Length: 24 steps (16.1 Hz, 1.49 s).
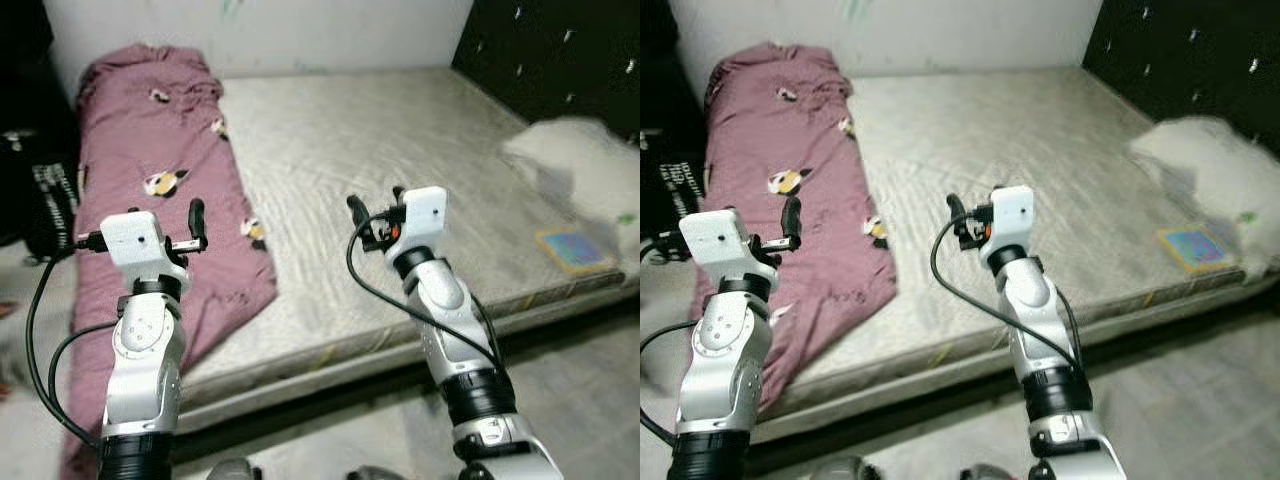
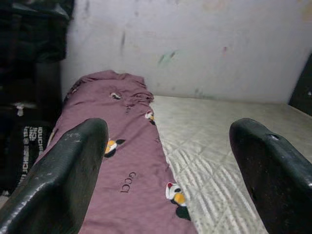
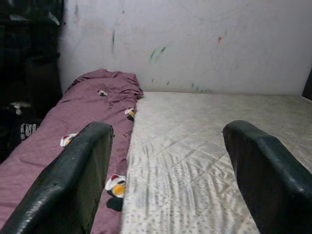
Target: Clean up the room
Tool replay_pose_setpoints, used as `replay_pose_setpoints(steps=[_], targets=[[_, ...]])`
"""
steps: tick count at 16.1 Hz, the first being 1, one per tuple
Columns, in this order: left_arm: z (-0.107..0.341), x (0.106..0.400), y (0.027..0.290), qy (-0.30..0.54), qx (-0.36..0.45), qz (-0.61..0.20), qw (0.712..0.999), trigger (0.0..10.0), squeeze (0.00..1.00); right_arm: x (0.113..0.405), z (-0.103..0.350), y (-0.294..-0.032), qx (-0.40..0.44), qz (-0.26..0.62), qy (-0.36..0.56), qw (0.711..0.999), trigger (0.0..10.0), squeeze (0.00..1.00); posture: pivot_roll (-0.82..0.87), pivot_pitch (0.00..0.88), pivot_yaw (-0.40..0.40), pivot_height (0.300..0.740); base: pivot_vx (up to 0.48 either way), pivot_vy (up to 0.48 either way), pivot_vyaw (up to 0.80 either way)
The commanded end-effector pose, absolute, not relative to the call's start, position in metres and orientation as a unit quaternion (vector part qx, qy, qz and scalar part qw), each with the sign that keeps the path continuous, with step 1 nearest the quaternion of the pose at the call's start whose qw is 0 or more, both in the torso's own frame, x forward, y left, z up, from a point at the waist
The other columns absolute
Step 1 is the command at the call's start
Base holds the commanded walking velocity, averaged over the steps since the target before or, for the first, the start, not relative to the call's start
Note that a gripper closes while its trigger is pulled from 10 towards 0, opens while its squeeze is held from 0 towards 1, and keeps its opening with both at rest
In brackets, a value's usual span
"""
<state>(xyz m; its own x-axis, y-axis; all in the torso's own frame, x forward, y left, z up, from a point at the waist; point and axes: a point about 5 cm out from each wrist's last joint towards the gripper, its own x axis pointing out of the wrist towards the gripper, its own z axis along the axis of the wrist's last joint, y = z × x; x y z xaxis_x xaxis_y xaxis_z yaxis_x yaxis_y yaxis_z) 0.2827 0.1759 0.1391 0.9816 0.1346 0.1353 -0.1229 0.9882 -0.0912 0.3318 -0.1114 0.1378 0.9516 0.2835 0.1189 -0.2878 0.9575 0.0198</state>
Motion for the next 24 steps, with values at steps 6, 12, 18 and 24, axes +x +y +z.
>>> replay_pose_setpoints(steps=[6,12,18,24], targets=[[0.140,0.282,0.172,-0.074,-0.030,0.052,0.995,10.0,0.00,0.330,0.136,-0.119,0.024,0.130,-0.056,0.990,10.0,0.00,0.03,0.000,-0.036,0.740,0.000,0.467,0.00],[0.141,0.280,0.173,-0.078,-0.021,0.047,0.996,10.0,0.00,0.329,0.136,-0.119,0.026,0.131,-0.058,0.989,10.0,0.00,0.04,0.000,-0.038,0.740,0.000,0.389,0.00],[0.137,0.276,0.175,-0.071,-0.001,0.051,0.996,10.0,0.00,0.329,0.139,-0.117,0.008,0.139,-0.068,0.988,10.0,0.00,0.04,0.000,-0.039,0.740,0.000,0.000,0.26],[0.134,0.272,0.182,-0.061,0.019,0.060,0.996,10.0,0.00,0.330,0.136,-0.124,0.002,0.121,-0.065,0.991,10.0,0.00,0.04,0.000,-0.035,0.740,0.000,0.000,0.52]])
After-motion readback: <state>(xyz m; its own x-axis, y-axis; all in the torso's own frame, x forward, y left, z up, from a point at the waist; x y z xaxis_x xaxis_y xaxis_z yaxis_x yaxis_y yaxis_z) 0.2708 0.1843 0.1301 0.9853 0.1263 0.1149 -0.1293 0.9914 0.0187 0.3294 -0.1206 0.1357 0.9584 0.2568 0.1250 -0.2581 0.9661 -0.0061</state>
